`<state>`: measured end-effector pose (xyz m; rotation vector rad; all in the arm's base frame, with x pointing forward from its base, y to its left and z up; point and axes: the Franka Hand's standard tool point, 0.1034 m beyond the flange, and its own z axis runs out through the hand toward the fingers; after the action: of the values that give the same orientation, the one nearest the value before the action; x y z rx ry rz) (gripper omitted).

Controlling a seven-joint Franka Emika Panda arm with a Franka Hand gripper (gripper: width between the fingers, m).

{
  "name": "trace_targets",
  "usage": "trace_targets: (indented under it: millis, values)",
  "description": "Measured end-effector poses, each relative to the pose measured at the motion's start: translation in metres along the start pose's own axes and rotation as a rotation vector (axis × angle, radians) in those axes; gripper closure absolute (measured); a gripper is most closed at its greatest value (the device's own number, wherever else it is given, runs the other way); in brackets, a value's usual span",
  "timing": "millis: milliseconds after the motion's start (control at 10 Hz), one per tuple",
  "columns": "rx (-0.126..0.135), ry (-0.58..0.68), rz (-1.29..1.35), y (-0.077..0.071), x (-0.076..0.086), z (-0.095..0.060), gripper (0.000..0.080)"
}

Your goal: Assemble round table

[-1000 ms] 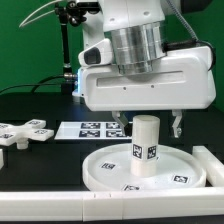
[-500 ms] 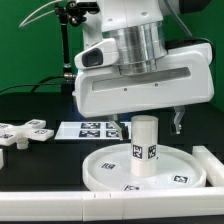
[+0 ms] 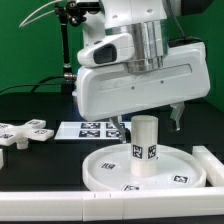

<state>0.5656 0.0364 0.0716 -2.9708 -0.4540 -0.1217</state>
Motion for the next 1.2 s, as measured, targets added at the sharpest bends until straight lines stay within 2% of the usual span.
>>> trace_targets:
  millis: [500,1200]
  values:
    - [-0.016,-0.009,-0.288,0.007,-0.006,0.002,0.015]
    - [-0.036,-0.057,-0.793,0.006,-0.012,0.007,0.015]
